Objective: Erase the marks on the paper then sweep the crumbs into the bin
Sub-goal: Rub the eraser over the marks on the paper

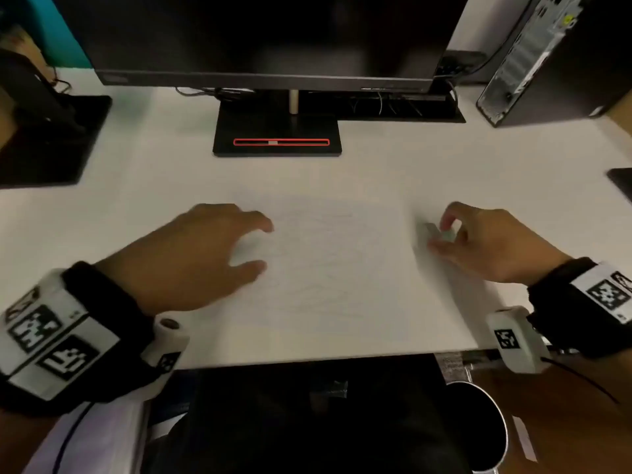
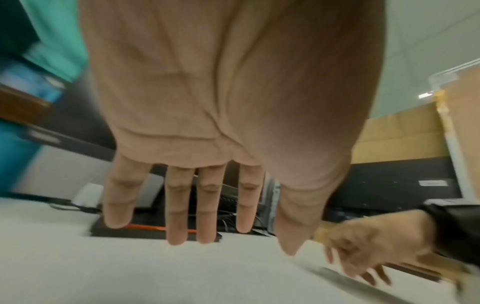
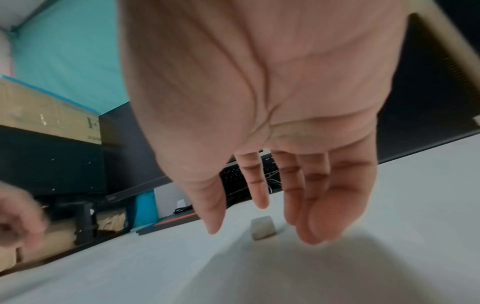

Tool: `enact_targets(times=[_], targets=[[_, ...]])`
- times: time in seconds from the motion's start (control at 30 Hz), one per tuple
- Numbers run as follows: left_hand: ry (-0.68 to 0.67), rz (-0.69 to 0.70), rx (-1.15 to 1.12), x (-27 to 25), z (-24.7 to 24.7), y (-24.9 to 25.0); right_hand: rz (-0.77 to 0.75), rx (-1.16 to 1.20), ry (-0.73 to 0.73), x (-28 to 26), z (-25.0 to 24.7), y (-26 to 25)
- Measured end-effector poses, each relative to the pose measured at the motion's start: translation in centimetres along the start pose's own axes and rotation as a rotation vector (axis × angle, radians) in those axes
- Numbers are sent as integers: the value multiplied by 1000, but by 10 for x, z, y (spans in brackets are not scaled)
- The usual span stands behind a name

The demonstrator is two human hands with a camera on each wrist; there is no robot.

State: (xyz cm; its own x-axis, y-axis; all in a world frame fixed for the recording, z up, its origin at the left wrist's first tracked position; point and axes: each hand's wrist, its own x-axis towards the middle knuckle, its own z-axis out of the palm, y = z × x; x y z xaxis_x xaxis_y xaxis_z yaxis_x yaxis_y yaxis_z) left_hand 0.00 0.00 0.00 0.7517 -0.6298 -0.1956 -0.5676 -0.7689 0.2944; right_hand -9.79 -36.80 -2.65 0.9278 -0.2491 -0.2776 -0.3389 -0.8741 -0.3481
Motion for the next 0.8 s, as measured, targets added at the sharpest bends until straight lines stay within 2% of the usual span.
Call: enact_targets(times=[0.13,0.27,0.4,0.57,0.8], targets=[[-183,187,3,40,17,22,-35,-109,-53,28,9,-12],[-337,90,133,65,31,31,-79,-89,-74,40,11,-14],[-358,69,203,70,37,32,-179,-45,-60,33,5,-19],[-352,48,183,64,38,37,-258,77,-63,12,8,-27],[-398,-9,180,50,39,54,-309,223,-115,2,18,-23]])
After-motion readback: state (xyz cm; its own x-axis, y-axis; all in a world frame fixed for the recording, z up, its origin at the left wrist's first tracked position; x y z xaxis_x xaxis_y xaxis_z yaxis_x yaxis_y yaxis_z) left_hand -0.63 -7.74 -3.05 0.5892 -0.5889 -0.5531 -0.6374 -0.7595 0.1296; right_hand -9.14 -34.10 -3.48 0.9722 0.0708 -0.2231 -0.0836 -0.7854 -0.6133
